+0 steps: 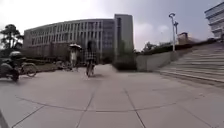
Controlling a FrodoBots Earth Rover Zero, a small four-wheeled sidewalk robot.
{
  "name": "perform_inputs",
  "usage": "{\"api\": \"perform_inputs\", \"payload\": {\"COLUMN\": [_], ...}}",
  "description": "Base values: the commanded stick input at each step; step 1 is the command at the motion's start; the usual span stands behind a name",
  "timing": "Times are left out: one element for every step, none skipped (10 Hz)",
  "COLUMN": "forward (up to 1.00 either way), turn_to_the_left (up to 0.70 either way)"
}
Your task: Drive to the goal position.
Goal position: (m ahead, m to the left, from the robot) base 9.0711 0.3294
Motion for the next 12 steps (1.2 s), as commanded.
{"api": "perform_inputs", "payload": {"forward": [0.60,0.60,0.60,0.60,0.60,0.60,0.60,0.60,0.60,0.60,0.60,0.60], "turn_to_the_left": [0.01,0.01,0.01,0.01,0.01,0.01,0.01,0.01,0.01,0.01,0.01,0.01]}}
